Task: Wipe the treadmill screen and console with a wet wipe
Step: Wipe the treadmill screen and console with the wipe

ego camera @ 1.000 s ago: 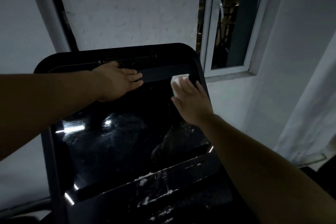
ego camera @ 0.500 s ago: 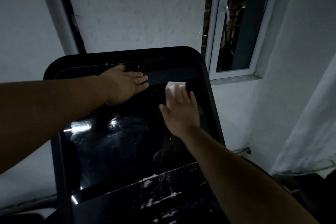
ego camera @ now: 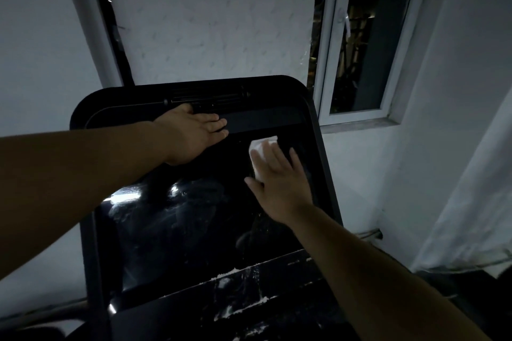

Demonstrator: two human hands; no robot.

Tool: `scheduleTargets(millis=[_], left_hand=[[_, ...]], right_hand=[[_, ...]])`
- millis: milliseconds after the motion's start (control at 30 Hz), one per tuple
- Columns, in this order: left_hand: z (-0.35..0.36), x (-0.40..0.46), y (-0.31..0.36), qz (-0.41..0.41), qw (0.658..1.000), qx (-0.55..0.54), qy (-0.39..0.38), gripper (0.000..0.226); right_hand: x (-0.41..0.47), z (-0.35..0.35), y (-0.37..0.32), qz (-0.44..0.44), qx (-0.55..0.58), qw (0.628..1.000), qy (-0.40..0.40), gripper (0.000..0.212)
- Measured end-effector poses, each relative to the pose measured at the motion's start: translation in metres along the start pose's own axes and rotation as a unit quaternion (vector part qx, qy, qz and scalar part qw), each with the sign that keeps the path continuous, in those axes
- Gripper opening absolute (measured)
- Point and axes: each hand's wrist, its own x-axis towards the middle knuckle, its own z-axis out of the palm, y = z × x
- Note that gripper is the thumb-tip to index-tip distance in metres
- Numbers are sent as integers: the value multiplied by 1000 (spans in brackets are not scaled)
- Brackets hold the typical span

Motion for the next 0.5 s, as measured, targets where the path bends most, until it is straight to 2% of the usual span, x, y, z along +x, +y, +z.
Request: scheduleTargets(millis=[167,333,467,500], left_hand=[[11,4,0,-8,1000,-1,6,73],[10,5,0,-5,1000,-3,8,73],[10,3,2,-8,1000,-10,3,71],[9,2,3,-8,1000,-13,2,69]], right_hand=[[-3,-5,37,95,-16,995,16,72],[-24,10,28,-23,-28,999,3,73],[-29,11,43,83,-16,996,22,75],[-31,13,34,84,-16,996,23,77]])
